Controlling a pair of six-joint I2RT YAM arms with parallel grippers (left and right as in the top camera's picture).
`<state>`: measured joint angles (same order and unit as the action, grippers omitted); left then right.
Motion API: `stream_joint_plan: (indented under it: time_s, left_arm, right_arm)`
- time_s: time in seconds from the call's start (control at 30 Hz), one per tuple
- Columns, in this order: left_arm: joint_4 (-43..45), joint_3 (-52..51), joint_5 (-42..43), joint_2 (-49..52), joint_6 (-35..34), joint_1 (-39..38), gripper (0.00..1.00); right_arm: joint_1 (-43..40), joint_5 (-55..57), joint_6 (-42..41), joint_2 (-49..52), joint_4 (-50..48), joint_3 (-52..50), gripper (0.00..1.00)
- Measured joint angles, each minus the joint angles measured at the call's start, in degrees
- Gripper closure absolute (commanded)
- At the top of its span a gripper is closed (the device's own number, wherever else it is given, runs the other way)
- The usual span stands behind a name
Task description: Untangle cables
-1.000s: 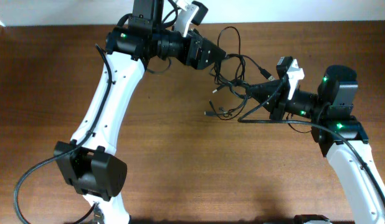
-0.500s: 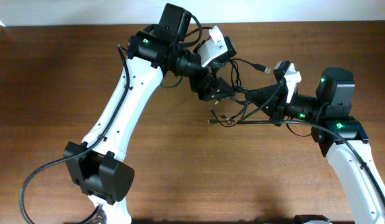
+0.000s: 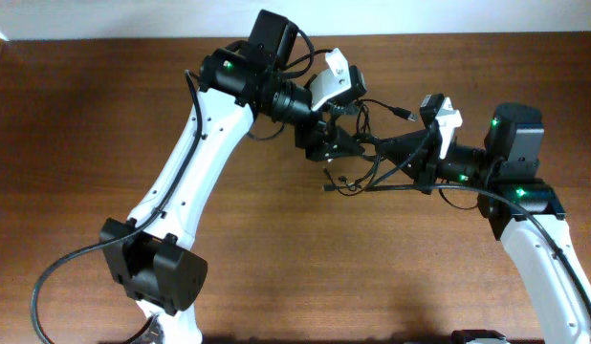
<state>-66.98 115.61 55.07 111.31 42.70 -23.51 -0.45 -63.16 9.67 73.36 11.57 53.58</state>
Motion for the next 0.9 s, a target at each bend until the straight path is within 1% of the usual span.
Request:
stream_joint_plan:
  time_s: [0.03,0.07,0.1,0.23,0.37,0.43,0.47,0.57,0.63,0.77,0.83,0.87,0.9]
  left_arm:
    - [0.4,0.0,0.0,0.0,0.0,0.0,0.17]
    - [0.5,0.0,0.0,0.0,0.0,0.0,0.17]
    - [0.6,0.0,0.0,0.0,0.2,0.0,0.21]
    - [0.6,0.0,0.0,0.0,0.4,-0.3,0.21]
    - [0.6,0.0,-1.0,0.0,0.4,-2.8,0.25]
    - [0.6,0.0,-2.0,0.0,0.4,-3.6,0.3]
    - [0.6,0.0,-2.4,0.0,0.4,-3.7,0.35]
    - [0.5,0.0,-3.7,0.0,0.6,-3.8,0.38]
    - [0.5,0.0,-4.3,0.0,0.6,-3.8,0.48]
    - [-0.3,0.0,-4.4,0.0,1.0,-3.8,0.74]
    - [-1.3,0.0,-4.1,0.0,0.9,-3.8,0.82]
    - [-1.4,0.0,-3.9,0.0,1.0,-3.7,0.87]
    - [-1.4,0.0,-3.8,0.0,1.0,-3.7,0.9]
  right_arm:
    - [0.0,-0.4,0.0,0.0,0.0,0.0,0.96]
    - [0.0,-0.8,0.2,0.0,0.0,0.0,0.96]
    - [0.0,-1.3,0.6,0.0,0.0,0.0,0.96]
    - [0.0,-3.7,2.8,0.0,0.0,0.0,0.96]
    - [0.0,-4.5,4.7,0.0,0.0,0.0,0.96]
    - [0.0,-4.8,5.5,0.0,-0.3,0.0,0.96]
    - [0.0,-4.9,5.6,0.0,-0.4,0.0,0.96]
    - [0.0,-4.9,5.8,0.0,-0.9,0.0,0.96]
    - [0.0,-4.9,5.8,0.0,-0.9,0.0,0.96]
    - [0.0,-4.6,5.8,0.0,-0.8,0.0,0.96]
    - [0.0,-4.0,5.8,0.0,-0.8,0.0,0.96]
    - [0.0,-3.7,5.8,0.0,-0.8,0.0,0.96]
    - [0.0,-3.7,5.8,0.0,-0.8,0.0,0.96]
